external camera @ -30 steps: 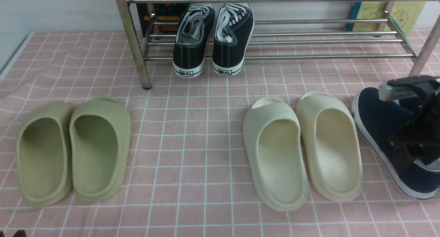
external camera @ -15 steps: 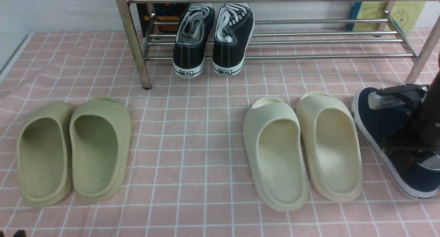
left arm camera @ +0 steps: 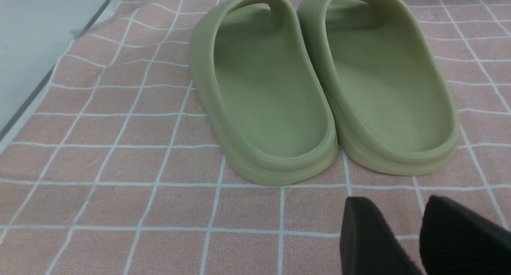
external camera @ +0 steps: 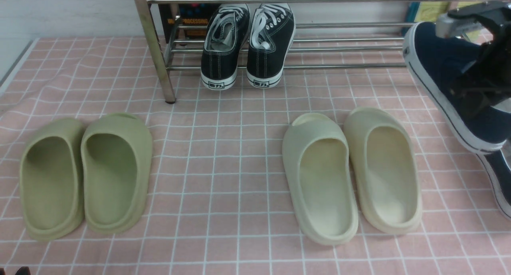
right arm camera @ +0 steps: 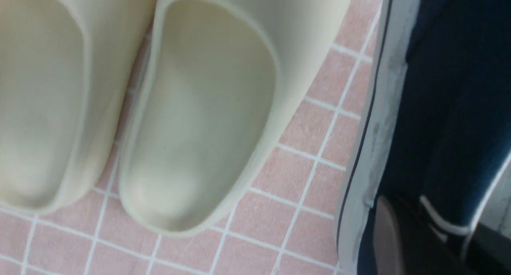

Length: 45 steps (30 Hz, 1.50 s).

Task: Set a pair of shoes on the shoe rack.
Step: Use the right arm to put a shoe into the shoe rack

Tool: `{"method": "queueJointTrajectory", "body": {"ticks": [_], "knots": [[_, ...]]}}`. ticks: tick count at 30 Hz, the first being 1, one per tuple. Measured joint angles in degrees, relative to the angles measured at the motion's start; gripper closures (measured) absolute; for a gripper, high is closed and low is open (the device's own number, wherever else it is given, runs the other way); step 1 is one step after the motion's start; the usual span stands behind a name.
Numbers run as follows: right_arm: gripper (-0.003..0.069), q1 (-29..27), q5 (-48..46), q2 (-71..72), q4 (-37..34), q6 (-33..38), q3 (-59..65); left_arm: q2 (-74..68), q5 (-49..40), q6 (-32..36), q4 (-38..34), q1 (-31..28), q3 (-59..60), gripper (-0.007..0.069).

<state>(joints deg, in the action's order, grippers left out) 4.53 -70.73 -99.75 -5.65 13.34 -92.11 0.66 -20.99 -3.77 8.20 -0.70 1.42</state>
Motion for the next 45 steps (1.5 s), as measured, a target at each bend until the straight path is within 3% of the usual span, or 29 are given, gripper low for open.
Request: {"method": "queueJointTrajectory", "body": {"ticks": [21,30,34,39,42,45], "knots": [[0.0633,0.0,-1.49,-33.36,-3.24,-0.54,-43.43,0.0,0.0,0.0,0.0,0.0,0.0,0.0385],[0.0613,0.25,2.5,-36.41,-5.92,-0.78,-46.88,0.0,0.0,0.0,0.01,0.0,0.0,0.0385],[0.0555,0.25,4.28,-36.62,-5.92,-0.78,-47.43,0.0,0.0,0.0,0.01,0.0,0.0,0.0385],[0.0348,0.2,1.8,-36.69,-4.91,-0.78,-49.81,0.0,0.0,0.0,0.01,0.0,0.0,0.0385],[0.0274,0.2,-0.48,-36.4,-4.45,-0.78,-52.12,0.0,0.0,0.0,0.01,0.0,0.0,0.0385],[0.0256,0.2,-0.73,-34.65,-3.91,-1.62,-52.43,0.0,0.0,0.0,0.01,0.0,0.0,0.0385]]}}
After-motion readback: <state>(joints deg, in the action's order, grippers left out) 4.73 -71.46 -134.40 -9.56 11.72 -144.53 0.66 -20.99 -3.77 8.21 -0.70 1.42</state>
